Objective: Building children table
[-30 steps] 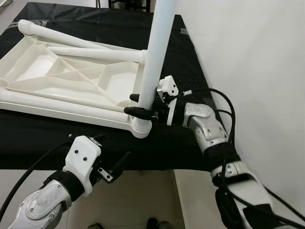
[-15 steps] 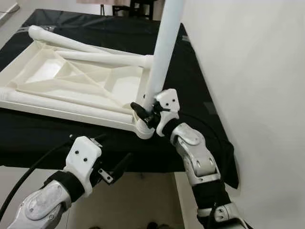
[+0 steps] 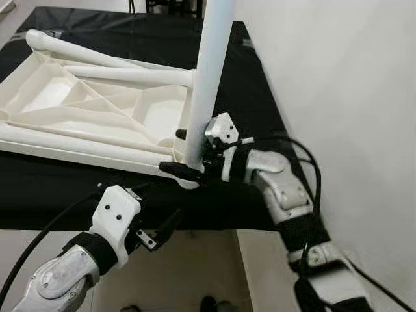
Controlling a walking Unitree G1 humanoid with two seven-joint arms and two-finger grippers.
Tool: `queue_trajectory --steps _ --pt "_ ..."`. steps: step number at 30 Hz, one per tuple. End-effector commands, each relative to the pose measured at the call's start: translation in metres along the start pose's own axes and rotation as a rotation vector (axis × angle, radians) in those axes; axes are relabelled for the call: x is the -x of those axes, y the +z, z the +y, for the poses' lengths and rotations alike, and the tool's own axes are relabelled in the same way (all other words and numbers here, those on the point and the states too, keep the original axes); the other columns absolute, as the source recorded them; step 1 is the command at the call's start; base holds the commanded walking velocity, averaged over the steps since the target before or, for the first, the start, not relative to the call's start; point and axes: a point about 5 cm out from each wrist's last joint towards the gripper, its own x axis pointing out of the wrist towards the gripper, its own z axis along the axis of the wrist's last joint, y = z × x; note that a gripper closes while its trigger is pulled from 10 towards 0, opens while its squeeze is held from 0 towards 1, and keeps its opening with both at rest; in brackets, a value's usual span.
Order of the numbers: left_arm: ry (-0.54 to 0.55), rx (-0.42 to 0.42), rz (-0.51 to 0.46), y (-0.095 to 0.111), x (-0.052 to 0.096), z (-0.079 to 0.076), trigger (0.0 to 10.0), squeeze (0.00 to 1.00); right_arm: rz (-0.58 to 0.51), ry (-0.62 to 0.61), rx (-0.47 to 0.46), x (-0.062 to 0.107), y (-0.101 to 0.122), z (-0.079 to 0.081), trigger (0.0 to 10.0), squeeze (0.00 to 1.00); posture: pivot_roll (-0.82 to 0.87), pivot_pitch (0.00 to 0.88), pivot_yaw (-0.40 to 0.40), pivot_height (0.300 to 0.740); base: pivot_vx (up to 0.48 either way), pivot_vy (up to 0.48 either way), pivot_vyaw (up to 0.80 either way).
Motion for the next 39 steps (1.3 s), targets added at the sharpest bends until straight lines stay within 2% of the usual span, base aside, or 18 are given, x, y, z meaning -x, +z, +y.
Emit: queue_trajectory --steps 1,4,5,8,9,17,21,22,23,24,25,26,27,28,30,32,34,39 --pt "-0.007 0.009 0.013 -0.004 0.000 -0.002 10.0 0.00 -0.007 0.093 -0.015 -0.007 -0.003 0.004 10.0 0.00 0.16 0.224 -0.150 0.740 0.000 0.000 0.00" --pt "-0.004 0.008 0.012 -0.003 0.000 -0.002 10.0 0.00 0.006 0.132 -0.027 -0.011 -0.004 0.000 10.0 0.00 0.17 0.226 -0.155 0.740 0.000 0.000 0.00" --pt "-0.002 0.008 0.012 -0.003 0.000 -0.002 10.0 0.00 0.014 0.157 -0.034 -0.013 -0.005 -0.002 4.4 0.00 0.17 0.227 -0.156 0.740 0.000 0.000 0.00" --pt "0.001 0.009 0.011 -0.003 0.001 -0.002 10.0 0.00 0.021 0.181 -0.041 -0.015 -0.005 -0.003 4.4 0.00 0.17 0.227 -0.156 0.740 0.000 0.000 0.00" --pt "0.001 0.010 0.011 -0.003 0.001 -0.003 10.0 0.00 0.030 0.206 -0.050 -0.015 -0.006 -0.002 0.0 0.00 0.17 0.229 -0.157 0.740 0.000 0.000 0.00" --pt "0.000 0.014 0.011 -0.003 0.000 -0.004 10.0 0.00 0.041 0.240 -0.060 -0.012 -0.009 -0.006 0.0 0.00 0.16 0.233 -0.160 0.740 0.000 0.000 0.00" --pt "0.000 0.017 0.011 -0.003 0.000 -0.005 10.0 0.00 0.081 0.043 -0.042 -0.005 -0.020 -0.015 0.0 0.00 0.15 0.240 -0.164 0.740 0.000 0.000 0.00" --pt "0.000 0.017 0.011 -0.003 0.000 -0.005 10.0 0.00 0.081 0.043 -0.042 -0.005 -0.020 -0.015 0.0 0.00 0.15 0.240 -0.164 0.740 0.000 0.000 0.00" --pt "0.000 0.017 0.012 -0.003 0.001 -0.005 10.0 0.00 0.106 -0.108 -0.057 -0.001 -0.028 -0.019 0.0 0.00 0.14 0.244 -0.165 0.740 0.000 0.000 0.00" --pt "0.000 0.017 0.012 -0.003 0.001 -0.005 10.0 0.00 0.106 -0.108 -0.057 -0.001 -0.028 -0.019 0.0 0.00 0.14 0.244 -0.165 0.740 0.000 0.000 0.00" --pt "-0.001 0.017 0.014 -0.003 0.001 -0.005 10.0 0.00 0.143 -0.512 -0.088 0.007 -0.045 -0.022 0.0 0.00 0.14 0.248 -0.164 0.740 0.000 0.000 0.00" --pt "-0.001 0.017 0.014 -0.003 0.001 -0.005 10.0 0.00 0.143 -0.512 -0.088 0.007 -0.045 -0.022 0.0 0.00 0.14 0.248 -0.164 0.740 0.000 0.000 0.00" --pt "-0.002 0.017 0.014 -0.003 0.002 -0.004 10.0 0.00 0.190 -0.762 -0.141 0.016 -0.059 -0.012 0.0 0.00 0.14 0.257 -0.158 0.740 0.000 0.000 0.00" --pt "-0.002 0.017 0.014 -0.003 0.002 -0.004 10.0 0.00 0.190 -0.762 -0.141 0.016 -0.059 -0.012 0.0 0.00 0.14 0.257 -0.158 0.740 0.000 0.000 0.00" --pt "-0.004 0.016 0.018 -0.003 0.002 -0.003 10.0 0.00 0.262 -0.820 -0.185 0.018 -0.076 0.028 0.0 0.00 0.14 0.255 -0.155 0.740 0.000 0.000 0.00" --pt "-0.005 0.017 0.020 -0.004 0.002 -0.003 10.0 0.00 0.250 -0.726 -0.183 0.009 -0.074 0.041 0.0 0.00 0.13 0.248 -0.147 0.740 0.000 0.000 0.00" --pt "-0.006 0.017 0.021 -0.004 0.002 -0.003 10.0 0.00 0.245 -0.720 -0.179 0.008 -0.074 0.041 0.0 0.00 0.13 0.248 -0.147 0.740 0.000 0.000 0.00" --pt "-0.012 0.010 0.015 -0.004 0.000 -0.003 10.0 0.00 0.228 -0.671 -0.159 -0.002 -0.069 0.022 0.0 0.00 0.14 0.235 -0.153 0.740 0.000 0.000 0.00"
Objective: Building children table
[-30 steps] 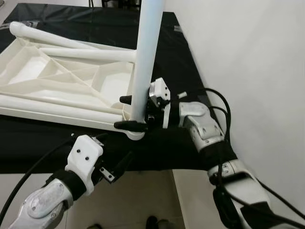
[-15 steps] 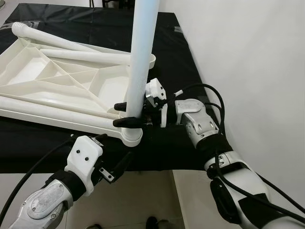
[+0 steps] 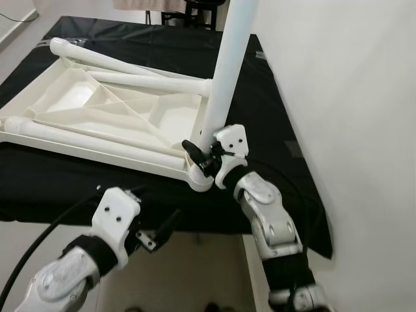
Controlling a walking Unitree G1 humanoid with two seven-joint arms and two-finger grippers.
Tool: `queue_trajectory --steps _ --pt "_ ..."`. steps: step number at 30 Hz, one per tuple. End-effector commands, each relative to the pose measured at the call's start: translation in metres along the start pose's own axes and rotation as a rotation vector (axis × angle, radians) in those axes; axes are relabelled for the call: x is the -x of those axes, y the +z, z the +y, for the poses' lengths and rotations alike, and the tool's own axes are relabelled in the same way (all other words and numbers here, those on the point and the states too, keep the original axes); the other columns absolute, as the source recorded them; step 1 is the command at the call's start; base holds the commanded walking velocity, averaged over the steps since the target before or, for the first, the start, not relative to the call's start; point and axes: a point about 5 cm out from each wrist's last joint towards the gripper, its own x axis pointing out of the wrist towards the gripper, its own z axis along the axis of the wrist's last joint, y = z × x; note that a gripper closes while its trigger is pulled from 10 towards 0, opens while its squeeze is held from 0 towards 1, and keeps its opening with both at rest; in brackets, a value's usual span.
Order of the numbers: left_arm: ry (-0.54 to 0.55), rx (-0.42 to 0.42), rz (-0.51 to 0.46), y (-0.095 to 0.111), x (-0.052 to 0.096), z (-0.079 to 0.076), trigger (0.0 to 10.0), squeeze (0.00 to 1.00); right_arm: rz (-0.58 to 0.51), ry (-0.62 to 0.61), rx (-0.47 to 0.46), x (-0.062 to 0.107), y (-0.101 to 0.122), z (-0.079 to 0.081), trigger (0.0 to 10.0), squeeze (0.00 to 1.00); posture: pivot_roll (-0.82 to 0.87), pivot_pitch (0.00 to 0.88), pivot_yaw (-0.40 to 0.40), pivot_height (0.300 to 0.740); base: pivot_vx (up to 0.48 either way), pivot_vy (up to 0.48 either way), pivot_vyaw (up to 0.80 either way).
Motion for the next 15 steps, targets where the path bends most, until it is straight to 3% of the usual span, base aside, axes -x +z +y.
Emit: queue_trajectory --steps 1,3,4,9,10,11,12,13,15 --pt "-0.014 0.013 0.019 -0.005 0.001 -0.003 10.0 0.00 0.191 0.004 0.007 0.002 -0.038 0.001 10.0 0.00 0.14 0.235 -0.153 0.740 0.000 0.000 0.00" --pt "-0.006 0.007 0.021 -0.005 0.002 -0.001 10.0 0.00 0.146 0.037 0.013 -0.006 -0.028 0.000 10.0 0.00 0.15 0.232 -0.152 0.740 0.000 0.000 0.00" --pt "-0.004 0.006 0.019 -0.004 0.001 0.000 10.0 0.00 0.120 0.074 0.009 -0.008 -0.021 0.003 10.0 0.51 0.15 0.230 -0.149 0.740 0.000 0.000 0.00" --pt "-0.003 0.006 0.018 -0.004 0.001 0.000 10.0 0.00 0.098 0.114 0.004 -0.009 -0.014 0.007 10.0 0.51 0.15 0.230 -0.149 0.740 0.000 0.000 0.00" --pt "-0.004 0.006 0.017 -0.004 0.001 0.000 10.0 0.00 0.074 0.203 -0.007 -0.009 -0.006 0.010 10.0 1.00 0.15 0.226 -0.150 0.740 0.000 0.000 0.00" --pt "-0.004 0.005 0.020 -0.005 0.001 0.000 10.0 0.00 0.041 0.332 0.020 -0.009 0.001 0.011 10.0 0.96 0.16 0.224 -0.148 0.740 0.000 0.000 0.00" --pt "-0.003 -0.003 0.027 -0.005 0.001 0.000 10.0 0.00 0.008 0.424 0.065 -0.009 0.006 0.011 10.0 0.71 0.16 0.224 -0.148 0.740 0.000 0.000 0.00" --pt "-0.001 -0.013 0.035 -0.006 0.001 0.001 10.0 0.00 -0.014 0.500 0.124 -0.009 0.010 0.007 10.0 0.00 0.18 0.225 -0.148 0.740 0.000 0.000 0.00" --pt "0.002 -0.013 0.035 -0.006 0.002 0.001 10.0 0.00 -0.008 0.516 0.119 -0.010 0.010 0.005 10.0 0.00 0.18 0.224 -0.152 0.740 0.000 0.000 0.00"
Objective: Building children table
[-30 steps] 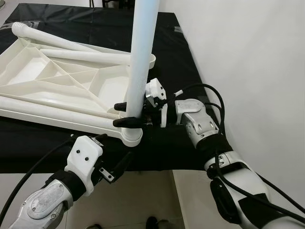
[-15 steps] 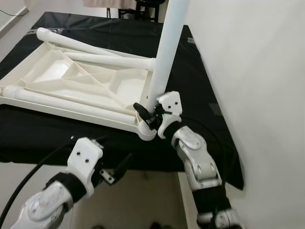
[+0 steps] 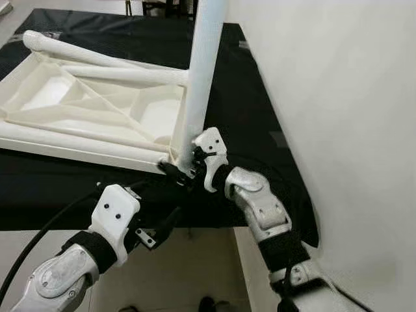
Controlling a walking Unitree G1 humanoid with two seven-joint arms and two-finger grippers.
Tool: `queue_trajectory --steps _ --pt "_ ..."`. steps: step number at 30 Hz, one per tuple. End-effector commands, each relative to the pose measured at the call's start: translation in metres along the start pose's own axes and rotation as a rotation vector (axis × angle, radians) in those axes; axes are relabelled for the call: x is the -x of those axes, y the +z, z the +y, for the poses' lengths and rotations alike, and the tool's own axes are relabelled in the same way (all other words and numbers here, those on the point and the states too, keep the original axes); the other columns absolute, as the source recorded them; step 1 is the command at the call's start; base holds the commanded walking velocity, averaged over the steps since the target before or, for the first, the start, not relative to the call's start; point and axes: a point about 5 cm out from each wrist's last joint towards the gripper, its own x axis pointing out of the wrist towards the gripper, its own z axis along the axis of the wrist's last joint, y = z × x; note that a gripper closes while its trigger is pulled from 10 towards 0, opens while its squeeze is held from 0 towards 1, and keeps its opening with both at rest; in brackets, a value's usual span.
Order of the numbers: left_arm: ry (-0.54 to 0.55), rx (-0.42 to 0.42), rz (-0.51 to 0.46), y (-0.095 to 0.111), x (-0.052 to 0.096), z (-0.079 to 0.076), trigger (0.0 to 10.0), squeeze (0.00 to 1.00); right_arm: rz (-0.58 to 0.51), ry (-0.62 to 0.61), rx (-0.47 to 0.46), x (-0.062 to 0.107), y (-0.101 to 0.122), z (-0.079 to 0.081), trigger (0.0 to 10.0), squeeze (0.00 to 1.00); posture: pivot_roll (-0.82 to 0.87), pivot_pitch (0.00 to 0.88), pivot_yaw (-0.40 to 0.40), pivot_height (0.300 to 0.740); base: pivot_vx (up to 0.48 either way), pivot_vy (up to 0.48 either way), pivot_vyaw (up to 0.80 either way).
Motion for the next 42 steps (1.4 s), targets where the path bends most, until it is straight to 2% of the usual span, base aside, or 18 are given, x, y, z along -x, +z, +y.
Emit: queue_trajectory --steps 1,2,5,12,13,16,21,26,29,30,31,32,33,34,36,37,38,42 --pt "-0.003 0.000 0.023 -0.004 0.002 0.000 10.0 0.00 -0.007 0.111 0.001 -0.004 -0.002 0.004 10.0 0.00 0.19 0.225 -0.156 0.740 0.000 0.000 0.00" --pt "-0.003 0.000 0.023 -0.004 0.002 0.000 10.0 0.00 -0.007 0.111 0.001 -0.004 -0.002 0.004 10.0 0.00 0.19 0.225 -0.156 0.740 0.000 0.000 0.00" --pt "0.005 0.000 0.025 -0.005 0.004 0.000 10.0 0.00 0.012 0.230 0.035 -0.003 0.000 -0.002 10.0 0.00 0.19 0.224 -0.158 0.740 0.000 0.000 0.00" --pt "0.007 0.000 0.029 -0.005 0.005 0.000 10.0 0.00 0.021 0.256 0.013 -0.004 0.004 -0.013 10.0 0.00 0.20 0.225 -0.160 0.740 0.000 0.000 0.00" --pt "0.008 -0.001 0.029 -0.005 0.005 -0.001 10.0 0.00 0.026 0.254 0.009 -0.005 0.003 -0.017 0.0 0.00 0.20 0.227 -0.164 0.740 0.000 0.000 0.00" --pt "0.015 0.000 0.032 -0.005 0.006 -0.001 10.0 0.00 0.051 0.254 -0.001 -0.002 -0.001 -0.024 0.0 0.00 0.20 0.234 -0.167 0.740 0.000 0.000 0.00" --pt "0.018 0.003 0.032 -0.004 0.007 -0.001 10.0 0.00 0.062 0.241 -0.017 0.003 -0.007 -0.027 0.0 0.00 0.19 0.239 -0.165 0.740 0.000 0.000 0.00" --pt "0.012 0.010 0.033 -0.005 0.006 -0.003 10.0 0.00 0.078 0.205 -0.023 0.015 -0.015 -0.031 0.0 0.00 0.18 0.245 -0.163 0.740 0.000 0.000 0.00" --pt "0.008 0.015 0.033 -0.005 0.006 -0.004 10.0 0.00 0.124 0.016 -0.065 0.031 -0.029 -0.039 0.0 0.00 0.15 0.254 -0.170 0.740 0.000 0.000 0.00" --pt "0.005 0.017 0.038 -0.006 0.007 -0.004 10.0 0.00 0.145 -0.137 -0.098 0.034 -0.040 -0.037 0.0 0.00 0.15 0.257 -0.164 0.740 0.000 0.000 0.00" --pt "0.005 0.017 0.038 -0.006 0.007 -0.004 10.0 0.00 0.145 -0.137 -0.098 0.034 -0.040 -0.037 0.0 0.00 0.15 0.257 -0.164 0.740 0.000 0.000 0.00" --pt "0.003 0.017 0.042 -0.007 0.007 -0.004 10.0 0.00 0.159 -0.241 -0.119 0.036 -0.047 -0.035 0.0 0.00 0.14 0.257 -0.164 0.740 0.000 0.000 0.00" --pt "0.003 0.017 0.042 -0.007 0.007 -0.004 10.0 0.00 0.159 -0.241 -0.119 0.036 -0.047 -0.035 0.0 0.00 0.14 0.257 -0.164 0.740 0.000 0.000 0.00" --pt "-0.006 0.021 0.038 -0.005 0.007 -0.003 10.0 0.00 0.299 -0.464 -0.144 0.047 -0.074 0.016 0.0 0.00 0.14 0.267 -0.157 0.740 0.000 0.000 0.00" --pt "-0.006 0.021 0.038 -0.005 0.007 -0.003 10.0 0.00 0.299 -0.464 -0.144 0.047 -0.074 0.016 0.0 0.00 0.14 0.267 -0.157 0.740 0.000 0.000 0.00" --pt "-0.010 0.020 0.037 -0.005 0.007 -0.003 10.0 0.00 0.318 -0.502 -0.119 0.051 -0.074 0.031 0.0 0.00 0.14 0.267 -0.157 0.740 0.000 0.000 0.00" --pt "-0.012 0.019 0.040 -0.005 0.007 -0.002 10.0 0.00 0.315 -0.535 -0.110 0.051 -0.070 0.033 0.0 0.00 0.13 0.257 -0.142 0.740 0.000 0.000 0.00" --pt "-0.015 0.015 0.040 -0.006 0.007 -0.001 10.0 0.00 0.297 -0.504 -0.135 0.042 -0.068 0.028 0.0 0.00 0.14 0.253 -0.142 0.740 0.000 0.000 0.00"
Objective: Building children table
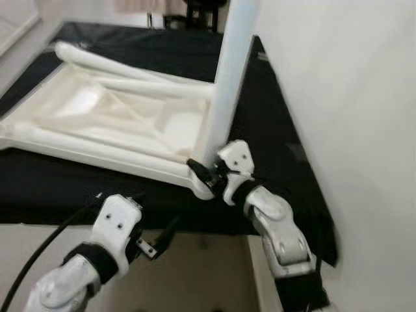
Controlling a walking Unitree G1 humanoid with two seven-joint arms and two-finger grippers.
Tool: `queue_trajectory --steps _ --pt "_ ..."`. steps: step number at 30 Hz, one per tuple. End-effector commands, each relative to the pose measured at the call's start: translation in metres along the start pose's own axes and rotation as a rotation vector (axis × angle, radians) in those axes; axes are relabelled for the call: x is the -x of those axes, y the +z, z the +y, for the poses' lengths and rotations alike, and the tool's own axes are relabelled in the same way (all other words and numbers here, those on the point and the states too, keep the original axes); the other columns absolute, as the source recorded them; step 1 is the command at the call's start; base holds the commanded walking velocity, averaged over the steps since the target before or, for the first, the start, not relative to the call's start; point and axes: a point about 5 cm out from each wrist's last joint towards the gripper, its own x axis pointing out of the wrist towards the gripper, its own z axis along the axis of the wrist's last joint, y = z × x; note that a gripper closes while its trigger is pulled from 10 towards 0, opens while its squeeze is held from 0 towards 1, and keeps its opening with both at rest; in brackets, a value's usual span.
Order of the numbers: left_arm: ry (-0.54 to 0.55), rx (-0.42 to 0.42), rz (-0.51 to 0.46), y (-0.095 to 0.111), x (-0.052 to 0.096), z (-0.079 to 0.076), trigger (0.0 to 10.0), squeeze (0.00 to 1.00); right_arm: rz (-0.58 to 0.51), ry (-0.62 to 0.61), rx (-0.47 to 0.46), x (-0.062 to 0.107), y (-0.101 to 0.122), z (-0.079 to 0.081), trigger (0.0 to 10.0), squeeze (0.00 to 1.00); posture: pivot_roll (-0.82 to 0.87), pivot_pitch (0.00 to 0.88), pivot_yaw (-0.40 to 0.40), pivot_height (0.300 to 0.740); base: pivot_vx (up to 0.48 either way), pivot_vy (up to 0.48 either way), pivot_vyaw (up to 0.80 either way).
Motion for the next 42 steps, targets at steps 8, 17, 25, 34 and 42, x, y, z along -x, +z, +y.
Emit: queue_trajectory --steps 8,17,25,34,42 --pt "-0.022 -0.002 0.011 -0.001 0.001 0.000 10.0 0.00 0.153 0.146 -0.068 -0.007 -0.017 0.008 10.0 1.00 0.14 0.243 -0.140 0.740 0.000 0.000 0.00" --pt "-0.017 -0.004 0.004 -0.001 -0.001 0.000 10.0 0.00 -0.057 0.569 0.013 -0.020 0.027 -0.003 10.0 0.00 0.15 0.234 -0.148 0.740 0.000 0.000 0.00" --pt "-0.011 -0.005 -0.002 -0.001 -0.002 -0.001 10.0 0.00 -0.017 0.823 0.021 -0.028 0.034 -0.013 10.0 0.00 0.17 0.231 -0.162 0.740 0.000 0.000 0.00" --pt "-0.009 -0.005 -0.001 -0.001 -0.002 -0.002 10.0 0.00 -0.021 0.872 -0.001 -0.042 0.036 -0.018 0.0 0.00 0.18 0.232 -0.162 0.740 0.000 0.000 0.00" --pt "-0.012 -0.002 0.002 -0.002 -0.001 -0.004 10.0 0.00 0.009 0.638 0.010 -0.039 0.019 -0.030 0.0 0.00 0.17 0.237 -0.165 0.740 0.000 0.000 0.00"
